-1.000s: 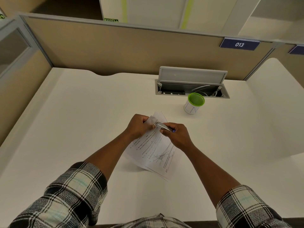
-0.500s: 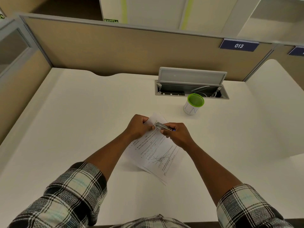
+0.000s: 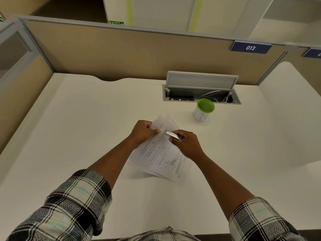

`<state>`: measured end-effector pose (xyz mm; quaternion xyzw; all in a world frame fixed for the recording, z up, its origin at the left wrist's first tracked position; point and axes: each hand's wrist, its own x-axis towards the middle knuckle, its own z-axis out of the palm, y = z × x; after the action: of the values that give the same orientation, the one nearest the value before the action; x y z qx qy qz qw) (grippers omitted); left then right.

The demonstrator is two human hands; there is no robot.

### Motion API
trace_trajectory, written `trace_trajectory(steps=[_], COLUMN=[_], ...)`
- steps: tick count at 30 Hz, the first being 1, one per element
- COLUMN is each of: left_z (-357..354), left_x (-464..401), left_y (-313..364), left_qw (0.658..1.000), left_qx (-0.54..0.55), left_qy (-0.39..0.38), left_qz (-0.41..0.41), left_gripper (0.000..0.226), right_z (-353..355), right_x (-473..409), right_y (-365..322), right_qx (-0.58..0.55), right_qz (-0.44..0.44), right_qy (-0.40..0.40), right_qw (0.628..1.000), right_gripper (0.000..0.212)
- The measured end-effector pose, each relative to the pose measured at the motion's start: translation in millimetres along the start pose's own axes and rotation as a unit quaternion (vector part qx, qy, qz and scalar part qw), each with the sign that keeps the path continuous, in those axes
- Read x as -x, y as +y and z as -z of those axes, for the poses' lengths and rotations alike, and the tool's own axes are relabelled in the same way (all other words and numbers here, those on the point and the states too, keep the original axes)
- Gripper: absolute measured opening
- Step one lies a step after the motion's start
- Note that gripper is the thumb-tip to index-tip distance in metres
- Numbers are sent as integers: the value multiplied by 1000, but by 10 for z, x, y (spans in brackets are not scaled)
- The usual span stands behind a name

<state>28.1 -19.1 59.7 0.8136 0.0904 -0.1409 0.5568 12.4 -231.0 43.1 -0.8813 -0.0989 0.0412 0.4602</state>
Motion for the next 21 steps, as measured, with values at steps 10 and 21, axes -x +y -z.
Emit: trace_trajectory(steps=[10, 21], left_z=[-53, 6], left_x=[8, -222], left_y=[49, -3], left_qw=[1000, 996], left_qx=[-8, -85], left_qy=[0, -8], left_qz=[-2, -31], left_gripper=[25, 22], right_z=[-87, 243], right_x=[-61, -80], right_y=[-34, 388], right_qx=[17, -38], right_qz=[19, -167], right_qy=[4, 85], right_qw=[1000, 982], right_gripper=[17, 19])
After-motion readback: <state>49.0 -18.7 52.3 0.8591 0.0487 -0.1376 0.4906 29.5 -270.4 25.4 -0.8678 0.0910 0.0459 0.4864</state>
